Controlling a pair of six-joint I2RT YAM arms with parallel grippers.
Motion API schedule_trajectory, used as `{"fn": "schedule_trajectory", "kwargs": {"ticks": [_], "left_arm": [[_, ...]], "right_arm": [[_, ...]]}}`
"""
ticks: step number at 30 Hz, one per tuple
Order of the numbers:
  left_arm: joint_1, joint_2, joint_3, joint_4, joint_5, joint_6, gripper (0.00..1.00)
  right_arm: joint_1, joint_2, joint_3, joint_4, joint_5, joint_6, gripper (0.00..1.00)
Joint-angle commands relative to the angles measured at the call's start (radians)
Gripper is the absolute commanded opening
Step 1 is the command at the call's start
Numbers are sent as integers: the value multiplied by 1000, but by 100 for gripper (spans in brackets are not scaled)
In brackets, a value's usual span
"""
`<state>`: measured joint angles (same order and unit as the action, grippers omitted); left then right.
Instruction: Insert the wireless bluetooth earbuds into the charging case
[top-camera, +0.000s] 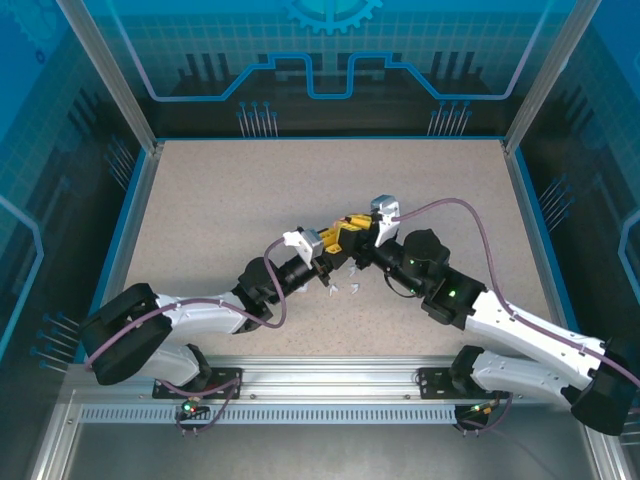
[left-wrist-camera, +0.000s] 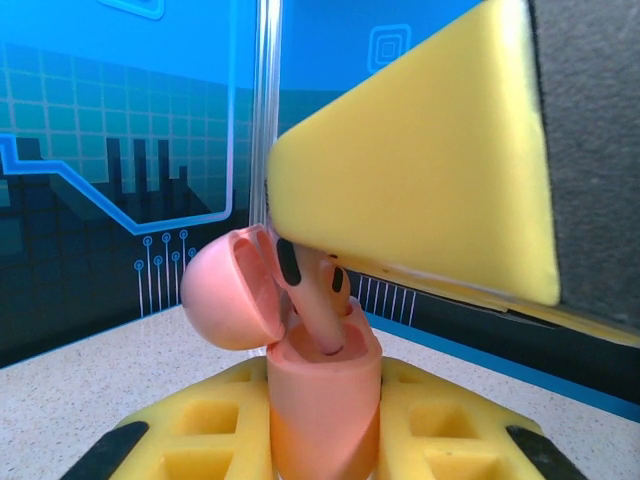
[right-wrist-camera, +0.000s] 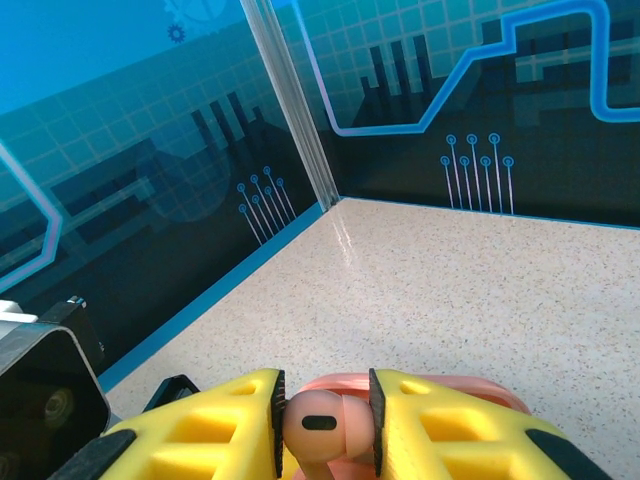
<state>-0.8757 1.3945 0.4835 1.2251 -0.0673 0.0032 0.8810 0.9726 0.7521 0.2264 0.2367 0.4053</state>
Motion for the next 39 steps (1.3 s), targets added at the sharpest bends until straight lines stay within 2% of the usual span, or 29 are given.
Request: {"fn": "schedule_trajectory", "kwargs": {"ticks": [1, 15, 39], "left_arm": [[-9, 9, 33, 69, -17, 15, 0], [-9, 14, 25, 97, -34, 11, 0], [-9, 23, 17, 80, -42, 28, 0]], "right_arm": [[19, 8, -3, 38, 18, -8, 29], [28, 38, 3, 30, 24, -2, 29], [26, -24, -4, -22, 74, -25, 37]]}}
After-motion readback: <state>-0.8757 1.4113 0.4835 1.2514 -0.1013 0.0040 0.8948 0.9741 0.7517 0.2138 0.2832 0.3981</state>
